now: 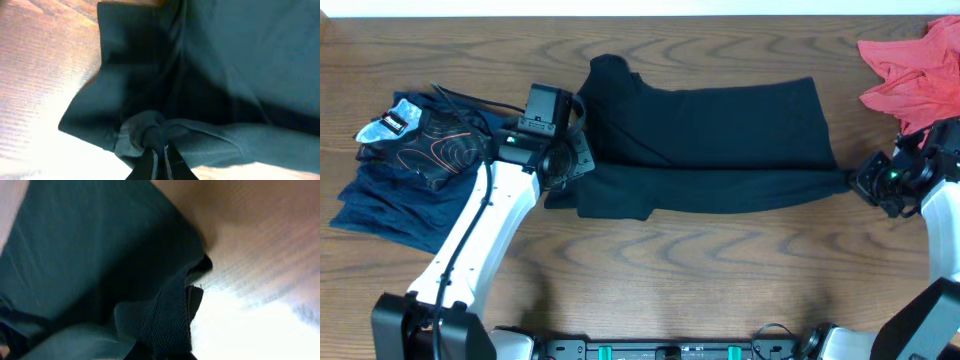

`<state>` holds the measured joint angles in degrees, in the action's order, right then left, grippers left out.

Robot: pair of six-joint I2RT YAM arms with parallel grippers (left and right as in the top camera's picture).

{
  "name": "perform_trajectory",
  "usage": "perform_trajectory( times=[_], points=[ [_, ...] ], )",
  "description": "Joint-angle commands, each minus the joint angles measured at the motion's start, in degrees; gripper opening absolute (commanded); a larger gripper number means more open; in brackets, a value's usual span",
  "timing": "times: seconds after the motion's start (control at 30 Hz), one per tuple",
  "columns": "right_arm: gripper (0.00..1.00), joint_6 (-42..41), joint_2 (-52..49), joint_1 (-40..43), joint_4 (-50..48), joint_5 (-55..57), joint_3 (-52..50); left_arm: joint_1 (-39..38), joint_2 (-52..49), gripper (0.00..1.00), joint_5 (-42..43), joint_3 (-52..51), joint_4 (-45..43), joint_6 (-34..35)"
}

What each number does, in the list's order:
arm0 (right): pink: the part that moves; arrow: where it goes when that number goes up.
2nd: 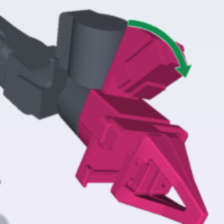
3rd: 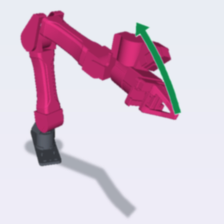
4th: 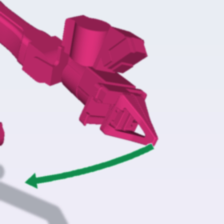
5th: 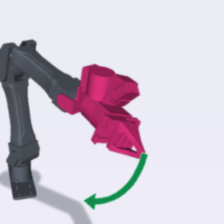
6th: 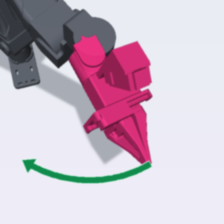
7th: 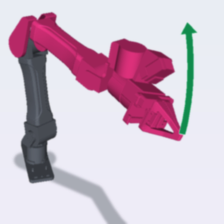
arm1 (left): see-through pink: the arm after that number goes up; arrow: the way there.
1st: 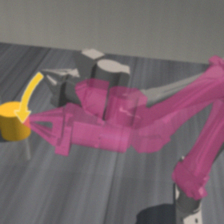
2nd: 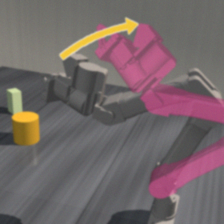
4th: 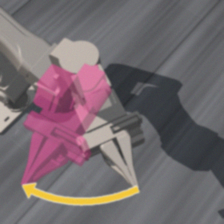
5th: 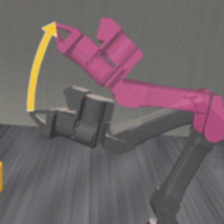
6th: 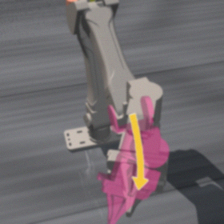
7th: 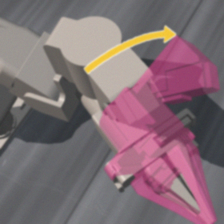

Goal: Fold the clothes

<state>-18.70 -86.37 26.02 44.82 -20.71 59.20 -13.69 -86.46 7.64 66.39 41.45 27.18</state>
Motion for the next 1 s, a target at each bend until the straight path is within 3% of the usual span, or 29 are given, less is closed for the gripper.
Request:
perform_trajectory(
  times=[0.0,0.33,0.43,0.5,0.57,0.8,0.97],
  points=[
    [0.01,-1.44,-1.31,-0.28,-1.14,-0.52,0.70,0.24,-1.77,0.06,-1.33,-1.18,-1.75,0.52],
    [0.03,-1.44,-1.42,-0.52,-5.16,-0.61,0.70,0.24,-6.34,0.07,-1.27,-1.64,-6.86,0.52],
    [0.33,-1.18,-1.49,-1.53,-10.67,-0.74,0.68,0.24,-6.47,0.41,-1.27,-1.64,-8.66,0.50],
    [0.37,0.15,-1.51,-2.16,-12.76,-0.74,0.68,0.24,-6.45,0.52,-1.22,-1.60,-9.05,0.52],
    [0.42,1.09,-1.51,-2.43,-12.87,-0.44,0.68,0.24,-6.43,0.55,-0.37,-1.60,-8.37,0.50],
    [0.39,1.07,-1.51,-2.40,-3.10,16.13,0.37,0.02,-6.36,0.55,9.42,-1.64,0.48,0.15],
    [0.45,-2.54,-1.51,-2.40,-3.10,24.90,-2.80,-2.67,-6.40,0.55,8.26,-2.45,2.93,-5.38]
  ],
)
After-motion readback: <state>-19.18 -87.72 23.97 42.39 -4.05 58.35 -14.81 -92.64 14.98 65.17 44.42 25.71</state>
